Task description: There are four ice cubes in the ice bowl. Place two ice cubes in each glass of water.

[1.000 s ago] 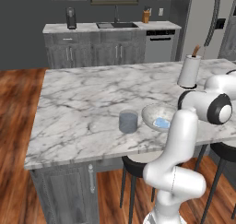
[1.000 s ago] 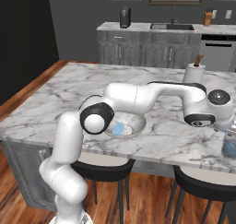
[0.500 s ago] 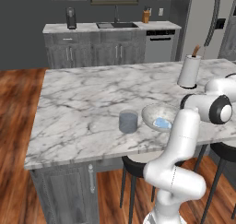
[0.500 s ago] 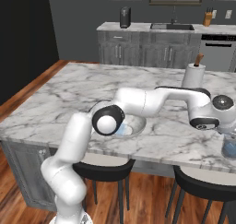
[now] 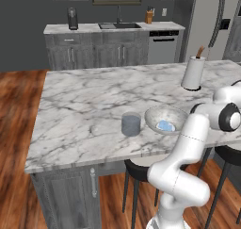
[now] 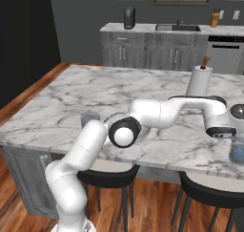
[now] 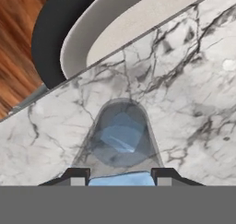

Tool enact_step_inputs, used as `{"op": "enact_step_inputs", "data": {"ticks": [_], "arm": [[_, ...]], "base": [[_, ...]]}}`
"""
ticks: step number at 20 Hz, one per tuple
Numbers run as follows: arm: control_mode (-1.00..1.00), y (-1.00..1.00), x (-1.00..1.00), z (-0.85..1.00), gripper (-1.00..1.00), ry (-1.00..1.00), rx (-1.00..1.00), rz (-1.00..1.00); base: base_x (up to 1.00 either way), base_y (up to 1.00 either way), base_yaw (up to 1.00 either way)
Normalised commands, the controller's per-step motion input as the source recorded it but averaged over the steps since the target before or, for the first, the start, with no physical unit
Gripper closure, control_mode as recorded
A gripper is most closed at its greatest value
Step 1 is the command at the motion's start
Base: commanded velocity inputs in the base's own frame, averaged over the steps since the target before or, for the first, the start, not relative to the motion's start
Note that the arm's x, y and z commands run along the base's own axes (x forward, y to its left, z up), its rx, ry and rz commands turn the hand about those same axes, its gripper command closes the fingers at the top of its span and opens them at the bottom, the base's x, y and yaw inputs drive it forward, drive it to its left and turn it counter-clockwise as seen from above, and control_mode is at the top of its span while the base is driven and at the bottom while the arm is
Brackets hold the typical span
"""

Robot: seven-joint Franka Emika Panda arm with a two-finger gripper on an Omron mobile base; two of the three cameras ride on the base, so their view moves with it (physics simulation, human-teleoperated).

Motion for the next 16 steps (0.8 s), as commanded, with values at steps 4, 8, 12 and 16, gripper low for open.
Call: {"op": "enact_step_inputs", "data": {"ticks": [4, 8, 12, 16], "arm": [[-1.0, 0.0, 0.38, -0.01, 1.0, 0.0, 0.03, -0.07], [-1.0, 0.0, 0.25, 0.0, 1.0, 0.0, 0.01, -0.09], [-1.0, 0.04, 0.07, -0.03, 1.0, 0.0, 0.0, -0.1], [-1.0, 0.12, 0.33, -0.06, 1.0, 0.0, 0.0, -0.11]], "base": [[0.0, 0.0, 0.0], [0.0, 0.0, 0.0], [0.0, 0.0, 0.0], [0.0, 0.0, 0.0]]}}
